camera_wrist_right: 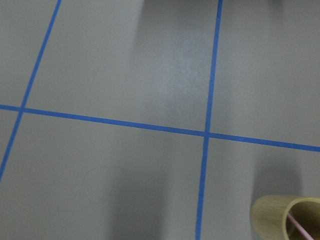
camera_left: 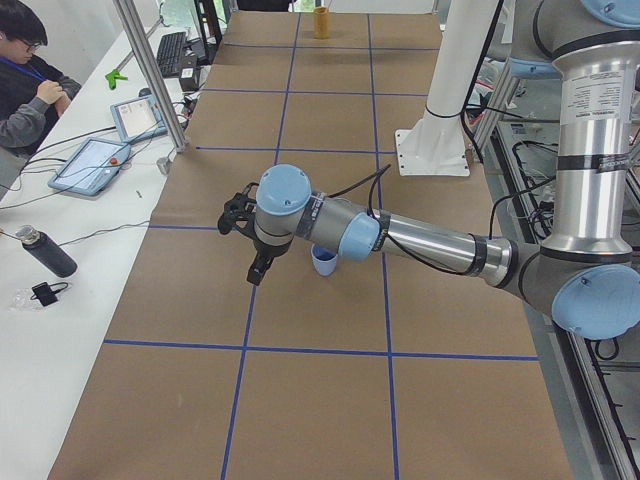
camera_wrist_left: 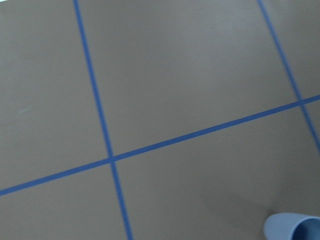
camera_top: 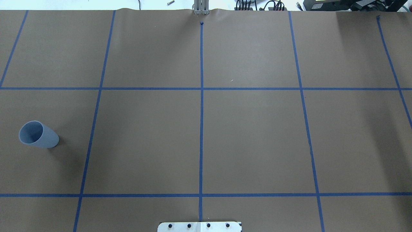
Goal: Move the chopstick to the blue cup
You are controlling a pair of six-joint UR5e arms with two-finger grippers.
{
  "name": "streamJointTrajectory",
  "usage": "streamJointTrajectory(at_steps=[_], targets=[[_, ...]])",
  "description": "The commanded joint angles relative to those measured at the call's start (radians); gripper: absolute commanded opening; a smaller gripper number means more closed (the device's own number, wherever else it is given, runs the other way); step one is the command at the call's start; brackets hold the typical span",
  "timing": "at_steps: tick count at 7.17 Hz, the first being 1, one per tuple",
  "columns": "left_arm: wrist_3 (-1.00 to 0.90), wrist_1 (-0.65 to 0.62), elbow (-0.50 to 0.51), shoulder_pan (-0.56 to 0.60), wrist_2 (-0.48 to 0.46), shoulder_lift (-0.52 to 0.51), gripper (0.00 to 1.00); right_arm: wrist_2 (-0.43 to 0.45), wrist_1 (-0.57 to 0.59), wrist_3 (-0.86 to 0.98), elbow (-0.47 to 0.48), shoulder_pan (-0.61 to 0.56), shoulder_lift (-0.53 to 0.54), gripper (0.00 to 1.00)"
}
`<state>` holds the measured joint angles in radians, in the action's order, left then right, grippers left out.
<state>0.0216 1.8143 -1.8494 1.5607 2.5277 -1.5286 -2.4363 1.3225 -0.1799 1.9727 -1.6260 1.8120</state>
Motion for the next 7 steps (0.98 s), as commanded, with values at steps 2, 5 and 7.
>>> streamJointTrajectory(at_steps=[2, 5, 7], targets=[[0.471, 0.329, -0.002, -0.205, -0.073, 0.108, 0.98, 0.182, -0.216, -0.549, 0.034, 0.301, 0.007, 1.0], [0.576, 0.445, -0.002, -0.426, -0.237, 0.203, 0.98, 0.283, -0.22, -0.575, 0.034, 0.387, 0.023, 1.0], [0.653, 0.462, -0.002, -0.539, -0.297, 0.191, 0.98, 0.283, -0.223, -0.575, 0.035, 0.39, 0.023, 1.0]])
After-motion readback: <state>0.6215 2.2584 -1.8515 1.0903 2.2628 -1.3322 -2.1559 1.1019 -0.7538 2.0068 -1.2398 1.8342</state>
